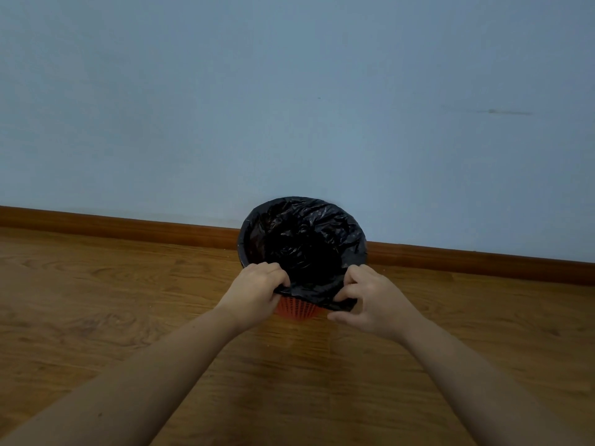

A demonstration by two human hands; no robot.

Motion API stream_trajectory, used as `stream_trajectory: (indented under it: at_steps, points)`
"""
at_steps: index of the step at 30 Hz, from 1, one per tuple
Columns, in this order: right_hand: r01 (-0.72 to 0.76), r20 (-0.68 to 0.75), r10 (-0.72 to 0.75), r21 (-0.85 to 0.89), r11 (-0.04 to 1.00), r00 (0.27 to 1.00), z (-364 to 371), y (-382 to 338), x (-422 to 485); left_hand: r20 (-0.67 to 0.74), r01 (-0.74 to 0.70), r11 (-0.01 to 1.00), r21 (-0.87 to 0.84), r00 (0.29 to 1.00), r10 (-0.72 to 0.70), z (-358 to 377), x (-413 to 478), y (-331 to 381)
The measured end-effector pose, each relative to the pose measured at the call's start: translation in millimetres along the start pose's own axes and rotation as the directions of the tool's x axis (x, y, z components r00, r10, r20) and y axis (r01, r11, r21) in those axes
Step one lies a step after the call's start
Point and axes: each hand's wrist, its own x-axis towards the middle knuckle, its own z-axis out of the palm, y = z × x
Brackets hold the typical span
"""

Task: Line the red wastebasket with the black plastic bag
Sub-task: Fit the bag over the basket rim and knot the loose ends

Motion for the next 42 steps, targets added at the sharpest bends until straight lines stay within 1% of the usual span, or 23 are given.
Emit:
stream_trajectory:
  at_steps: [2,5,8,14,18,21,24,29,34,36,38,40,42]
  points:
    - [0.001,-0.062,0.001,0.026,1.000,0.998,-3,-4,3,0.006,0.005,1.000,0.003,1.000,-0.005,0,0,1]
    - [0.030,-0.124,-0.031,-0.010,1.000,0.992,-3,-11,12,-0.022,-0.006,1.000,0.029,1.000,0.007,2,-1,4]
    - [0.033,-0.070,-0.037,-0.057,0.998,0.997,4,-14,19,-0.036,-0.028,0.999,0.031,0.999,0.029,5,0,11]
    - [0.019,0.005,-0.019,-0.087,0.996,1.000,20,-16,23,0.021,-0.023,0.999,-0.043,1.000,0.023,10,3,24]
    - [0.009,0.053,-0.006,-0.050,0.999,0.999,22,-14,25,0.058,0.010,0.997,-0.075,0.998,-0.006,11,4,24]
    - [0.012,0.057,-0.010,-0.025,1.000,0.998,21,-12,25,0.075,0.022,0.996,-0.092,0.997,-0.015,10,6,23]
    - [0.013,0.063,-0.011,-0.032,0.999,0.998,20,-13,26,0.107,0.013,0.997,-0.074,0.994,-0.005,10,7,21]
    - [0.030,-0.008,-0.030,-0.030,0.999,1.000,17,-14,23,0.159,0.008,0.999,-0.046,0.987,-0.001,9,9,16]
    - [0.056,0.018,-0.055,-0.062,0.997,0.998,18,-14,26,0.182,0.005,1.000,0.000,0.983,-0.005,10,10,15]
    - [0.074,0.029,-0.072,-0.091,0.993,0.997,20,-12,25,0.165,0.006,1.000,-0.008,0.986,-0.005,11,9,15]
    - [0.079,0.030,-0.076,-0.108,0.991,0.997,23,-10,25,0.107,0.023,0.999,-0.026,0.994,-0.020,13,8,15]
    - [0.071,0.019,-0.069,-0.097,0.993,0.997,24,-10,26,0.040,0.022,0.999,-0.047,0.999,-0.021,14,8,18]
    - [0.061,0.019,-0.060,-0.079,0.995,0.998,24,-10,26,0.018,0.018,0.998,-0.054,1.000,-0.017,15,9,20]
